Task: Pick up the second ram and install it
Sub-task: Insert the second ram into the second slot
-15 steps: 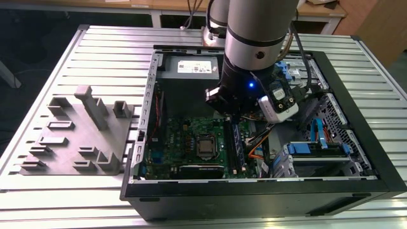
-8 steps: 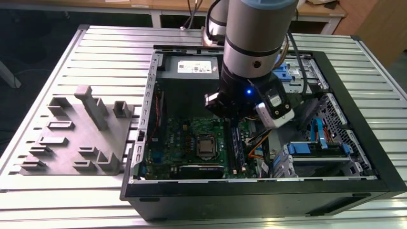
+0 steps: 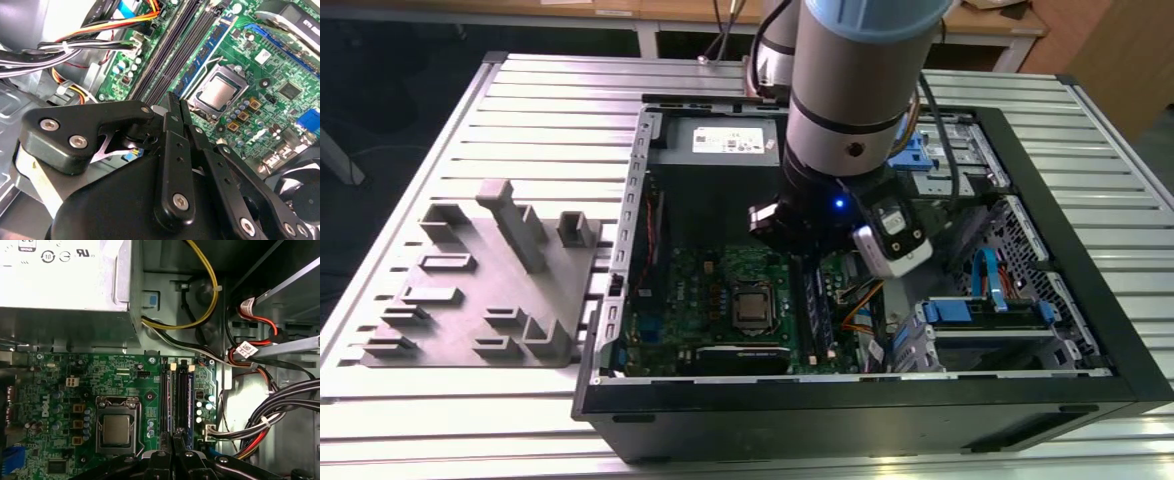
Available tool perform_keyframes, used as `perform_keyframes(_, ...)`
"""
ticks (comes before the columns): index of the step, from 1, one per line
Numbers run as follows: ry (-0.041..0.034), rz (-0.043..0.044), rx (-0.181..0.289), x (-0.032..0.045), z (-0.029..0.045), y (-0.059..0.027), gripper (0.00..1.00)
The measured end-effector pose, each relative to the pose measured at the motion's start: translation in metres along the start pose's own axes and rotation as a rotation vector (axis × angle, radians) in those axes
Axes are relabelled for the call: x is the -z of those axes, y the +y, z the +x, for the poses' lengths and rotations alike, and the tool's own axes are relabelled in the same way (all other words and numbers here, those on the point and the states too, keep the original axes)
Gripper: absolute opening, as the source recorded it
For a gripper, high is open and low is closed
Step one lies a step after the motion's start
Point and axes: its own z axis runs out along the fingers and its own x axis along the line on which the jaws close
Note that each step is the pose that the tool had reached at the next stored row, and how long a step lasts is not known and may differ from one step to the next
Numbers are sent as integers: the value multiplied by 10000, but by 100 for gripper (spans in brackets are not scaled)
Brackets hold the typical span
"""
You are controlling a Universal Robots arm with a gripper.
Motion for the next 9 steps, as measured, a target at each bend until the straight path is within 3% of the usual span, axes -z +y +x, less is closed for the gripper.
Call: perform_keyframes(9,1,1,1,-99,0,-13,10)
